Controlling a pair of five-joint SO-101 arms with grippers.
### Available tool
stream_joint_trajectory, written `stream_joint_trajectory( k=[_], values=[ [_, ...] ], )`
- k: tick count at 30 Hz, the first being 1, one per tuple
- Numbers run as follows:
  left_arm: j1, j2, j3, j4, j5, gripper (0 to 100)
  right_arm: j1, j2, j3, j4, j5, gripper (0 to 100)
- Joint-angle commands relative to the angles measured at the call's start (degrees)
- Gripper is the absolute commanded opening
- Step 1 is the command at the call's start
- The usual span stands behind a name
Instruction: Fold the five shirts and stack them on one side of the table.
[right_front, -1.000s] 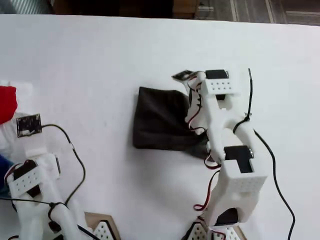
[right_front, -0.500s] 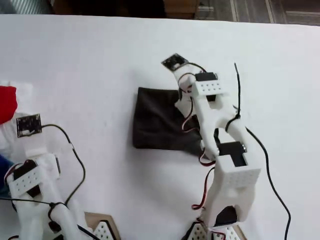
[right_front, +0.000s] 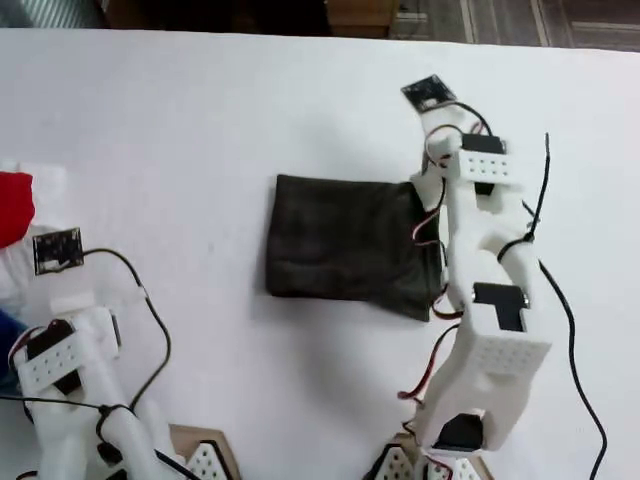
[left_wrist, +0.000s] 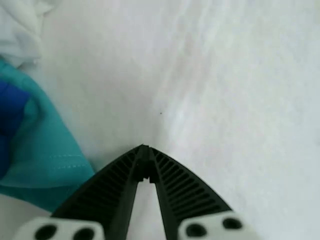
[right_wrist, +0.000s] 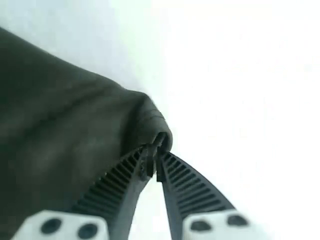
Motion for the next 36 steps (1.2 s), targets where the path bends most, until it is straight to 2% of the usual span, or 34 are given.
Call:
stream_joint_trajectory(
  k=[1, 4, 11, 13, 16, 20, 24, 28, 32, 36],
  values=[
    [0.35, -1.05, -0.22, -0.79, 0.26, 3, 0.4, -1.54, -2.81, 1.63, 0.35, 1.9],
    [0.35, -1.05, -0.22, -0.79, 0.26, 3, -0.22, -4.62, -3.25, 5.14, -0.88, 1.9],
    [0.53, -1.05, -0.84, -0.53, 0.26, 3, -1.45, -13.76, -1.58, 10.51, -11.08, 1.9],
    [3.08, -0.79, -3.12, 0.79, 0.09, 3, -1.89, -13.67, 0.88, 9.71, -11.78, 1.9],
    [11.34, -0.62, -12.26, 9.76, 0.09, 3, -0.92, -13.93, 7.56, 2.77, -11.96, 1.9],
    [28.31, 0.26, -27.03, 21.8, 0.18, 3, 0.48, -13.67, 15.21, -6.55, -11.96, 1.9],
    [43.52, 8.18, -36.18, 26.73, 0.0, 3, 0.84, -13.58, 19.08, -12.79, -16.26, 1.9],
    [50.11, 20.31, -42.95, 30.42, -6.07, 3, 0.92, -12.26, 20.48, -18.07, -20.04, 1.9],
    [53.63, 29.54, -50.95, 35.43, -6.42, 3, 0.22, -9.54, 19.96, -20.7, -19.96, 1.9],
    [56.7, 33.58, -57.36, 36.75, -6.42, 3, -0.31, -7.6, 18.99, -20.18, -20.4, 1.9]
  ],
)
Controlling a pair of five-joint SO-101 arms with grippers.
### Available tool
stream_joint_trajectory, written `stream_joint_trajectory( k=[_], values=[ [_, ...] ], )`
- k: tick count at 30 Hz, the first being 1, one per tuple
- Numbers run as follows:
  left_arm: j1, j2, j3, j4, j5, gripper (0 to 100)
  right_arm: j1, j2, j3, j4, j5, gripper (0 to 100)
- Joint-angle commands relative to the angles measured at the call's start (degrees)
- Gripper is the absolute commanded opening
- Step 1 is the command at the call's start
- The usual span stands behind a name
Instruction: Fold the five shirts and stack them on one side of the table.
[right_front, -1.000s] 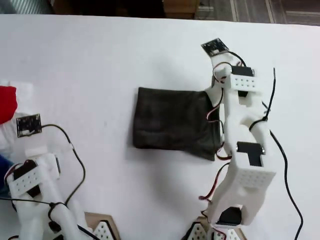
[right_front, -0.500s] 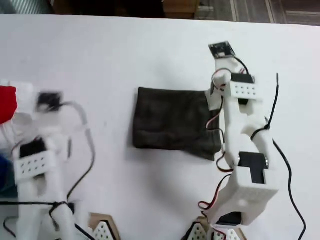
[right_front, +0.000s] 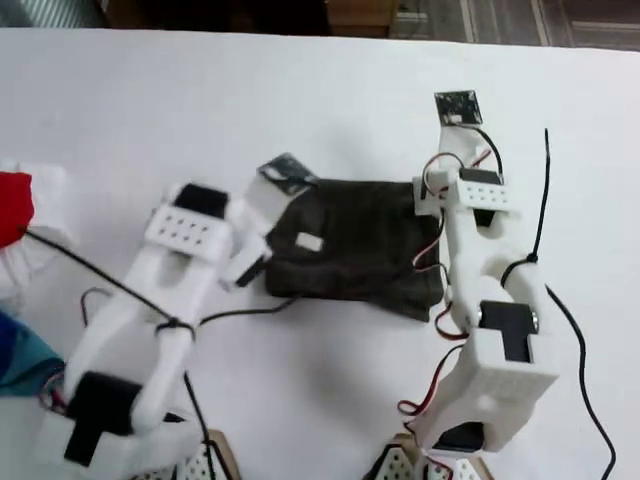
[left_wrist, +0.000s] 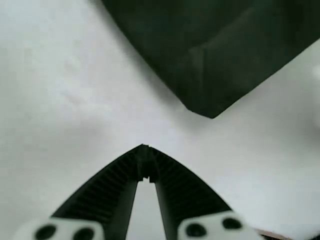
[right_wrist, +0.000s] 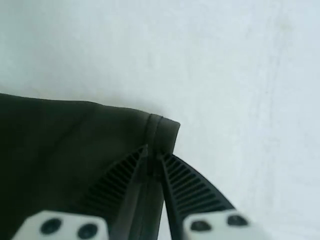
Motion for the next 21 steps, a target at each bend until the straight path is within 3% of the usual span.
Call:
stream_joint_trajectory(
  k=[1, 5, 11, 18, 21],
  values=[
    [3.43, 1.67, -6.73, 1.05, -0.26, 3, -0.66, 0.92, -1.23, -0.84, -0.7, 1.9],
    [7.47, 2.02, -9.54, 0.79, 0.44, 3, -1.01, 3.21, -1.14, -1.1, -0.7, 1.9],
    [12.48, 5.36, -6.64, -4.57, 10.29, 3, -1.01, 3.65, -1.41, -1.27, -0.7, 1.9],
    [12.22, 9.49, -6.2, -8.18, 35.78, 3, -1.19, 3.74, -1.23, -2.07, -0.7, 1.9],
    [12.22, 12.4, -6.2, -8.0, 42.55, 3, -1.27, 3.82, -1.23, -2.07, -0.7, 1.9]
  ],
)
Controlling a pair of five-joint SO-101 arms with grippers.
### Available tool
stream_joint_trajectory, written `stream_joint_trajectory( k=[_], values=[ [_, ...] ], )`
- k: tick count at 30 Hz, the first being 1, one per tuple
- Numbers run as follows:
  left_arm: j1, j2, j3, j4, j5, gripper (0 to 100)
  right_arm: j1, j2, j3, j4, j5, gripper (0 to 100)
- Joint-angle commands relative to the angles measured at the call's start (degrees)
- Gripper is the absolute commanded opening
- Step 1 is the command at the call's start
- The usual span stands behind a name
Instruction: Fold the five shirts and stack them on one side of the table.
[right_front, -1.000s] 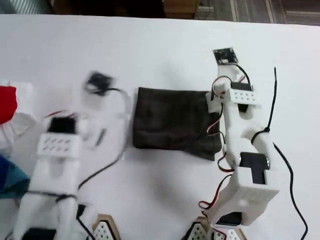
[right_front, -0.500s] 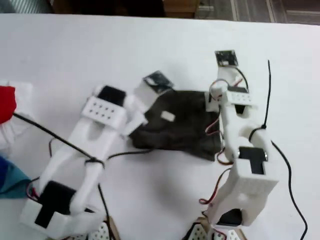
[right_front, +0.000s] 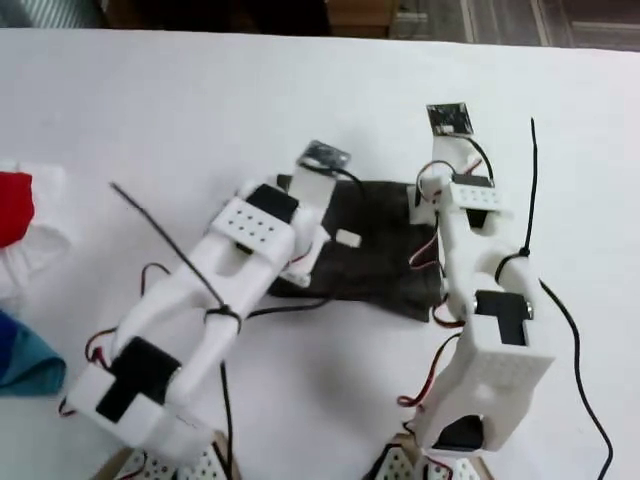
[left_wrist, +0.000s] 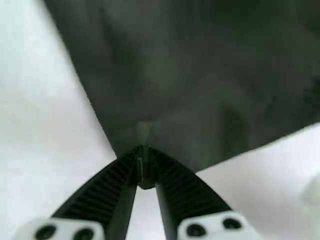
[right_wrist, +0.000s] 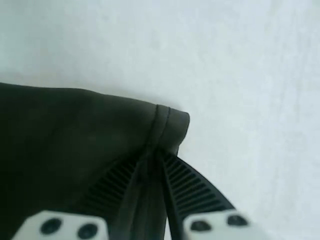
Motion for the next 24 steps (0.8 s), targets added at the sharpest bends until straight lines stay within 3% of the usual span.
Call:
stream_joint_trajectory(
  k=[1, 6, 14, 24],
  values=[
    [0.35, 2.11, -0.13, -0.62, 7.65, 3, -0.84, -0.13, -1.23, -0.84, -0.53, 1.9],
    [-1.32, 6.33, -0.13, -0.7, 8.0, 3, -0.84, -0.13, -1.23, -0.84, -0.44, 1.9],
    [-15.82, 7.91, -0.31, -3.69, 7.65, 3, -1.1, -0.13, -1.23, -0.84, 0.0, 1.9],
    [-16.7, 5.8, -3.56, -3.25, 5.19, 3, -1.45, -0.66, -0.97, -0.75, 1.05, 2.0]
  ],
)
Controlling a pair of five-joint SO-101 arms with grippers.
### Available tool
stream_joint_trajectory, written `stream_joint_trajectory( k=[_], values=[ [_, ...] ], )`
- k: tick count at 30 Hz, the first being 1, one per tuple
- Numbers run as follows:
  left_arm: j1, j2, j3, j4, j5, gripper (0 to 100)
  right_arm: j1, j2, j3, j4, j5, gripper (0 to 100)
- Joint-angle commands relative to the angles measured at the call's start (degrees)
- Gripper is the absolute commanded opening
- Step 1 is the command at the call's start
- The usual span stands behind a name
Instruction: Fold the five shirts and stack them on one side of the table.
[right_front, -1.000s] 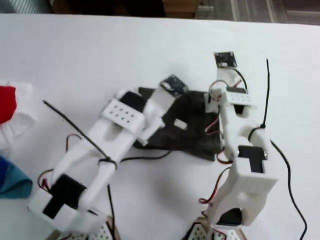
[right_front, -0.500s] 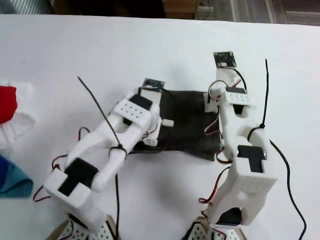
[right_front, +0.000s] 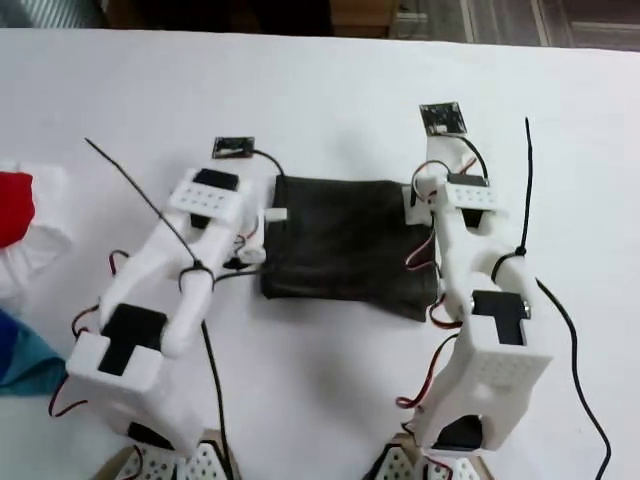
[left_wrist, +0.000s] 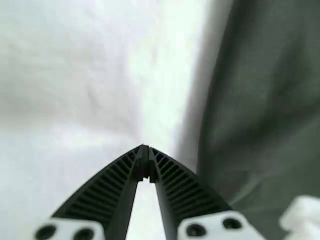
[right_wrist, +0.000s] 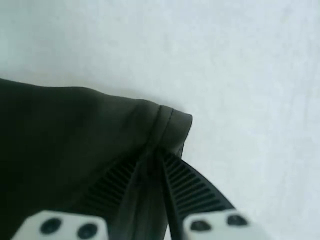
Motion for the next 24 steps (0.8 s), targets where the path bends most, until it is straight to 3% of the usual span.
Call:
stream_joint_trajectory(
  k=[1, 5, 11, 19, 24],
  values=[
    [-0.53, -3.25, -4.97, -0.18, -0.53, 3, -0.13, -0.66, -0.97, -0.57, 0.18, 2.0],
    [0.79, -3.16, -12.0, -3.34, -3.96, 3, 2.42, -5.58, -0.97, 3.21, -2.73, 2.0],
    [0.88, 4.13, -19.47, -10.99, -4.13, 3, 4.18, -25.54, 6.15, 13.49, -3.25, 2.0],
    [6.42, 17.41, -29.67, -11.16, -4.13, 3, 2.86, -45.58, 37.54, 4.53, 3.96, 2.0],
    [8.0, 22.95, -36.09, -11.25, -2.2, 3, 2.59, -53.93, 49.05, 2.07, 6.77, 2.0]
  ],
)
